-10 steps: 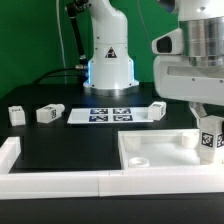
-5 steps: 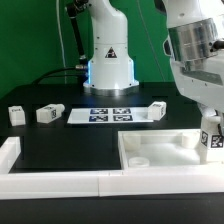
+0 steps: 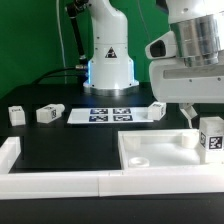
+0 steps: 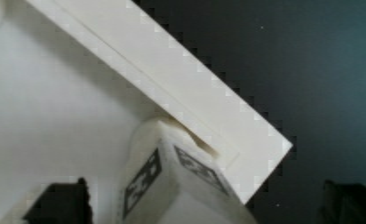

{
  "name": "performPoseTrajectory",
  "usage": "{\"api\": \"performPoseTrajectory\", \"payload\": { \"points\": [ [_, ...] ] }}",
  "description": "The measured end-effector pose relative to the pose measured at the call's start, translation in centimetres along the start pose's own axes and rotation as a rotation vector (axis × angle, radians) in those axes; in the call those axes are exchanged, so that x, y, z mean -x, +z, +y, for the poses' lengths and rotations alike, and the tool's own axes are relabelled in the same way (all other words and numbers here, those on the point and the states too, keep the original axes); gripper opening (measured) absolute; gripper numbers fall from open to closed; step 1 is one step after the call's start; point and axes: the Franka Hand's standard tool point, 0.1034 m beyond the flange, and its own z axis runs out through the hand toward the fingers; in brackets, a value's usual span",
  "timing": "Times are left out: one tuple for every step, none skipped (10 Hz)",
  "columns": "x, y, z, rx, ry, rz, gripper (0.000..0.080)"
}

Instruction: Assemble square table

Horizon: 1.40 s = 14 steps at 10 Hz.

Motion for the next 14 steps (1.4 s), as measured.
{"api": "performPoseTrajectory", "payload": {
  "points": [
    [0.0,0.0,0.0,0.0,-0.076,0.0,0.0648],
    [0.1,0.0,0.2,0.028,-0.214,0.002,0.0648],
    [0.1,-0.2,0.3,0.094,-0.416,0.014,0.0648],
    [-0.3,-0.3,0.3,0.123,-0.605,0.032,0.0648],
    [-0.9,-0.2,0.5,0.12,-0.736,0.054,0.0648],
    [-1.3,0.0,1.1,0.119,-0.805,0.065,0.0648],
    [-1.2,0.1,1.1,0.117,-0.748,0.064,0.0648],
    [-1.2,0.1,1.1,0.118,-0.752,0.064,0.0526],
    [-1.2,0.1,1.1,0.117,-0.75,0.064,0.0375],
    [-1.1,0.1,1.0,0.107,-0.65,0.066,0.0287],
    [-1.1,0.1,1.0,0.104,-0.581,0.069,0.0287],
    [-1.0,0.1,1.0,0.101,-0.518,0.072,0.0288],
    [-1.1,0.1,1.0,0.098,-0.433,0.076,0.0288],
    [-1.0,0.1,1.0,0.095,-0.362,0.08,0.0288]
  ]
}}
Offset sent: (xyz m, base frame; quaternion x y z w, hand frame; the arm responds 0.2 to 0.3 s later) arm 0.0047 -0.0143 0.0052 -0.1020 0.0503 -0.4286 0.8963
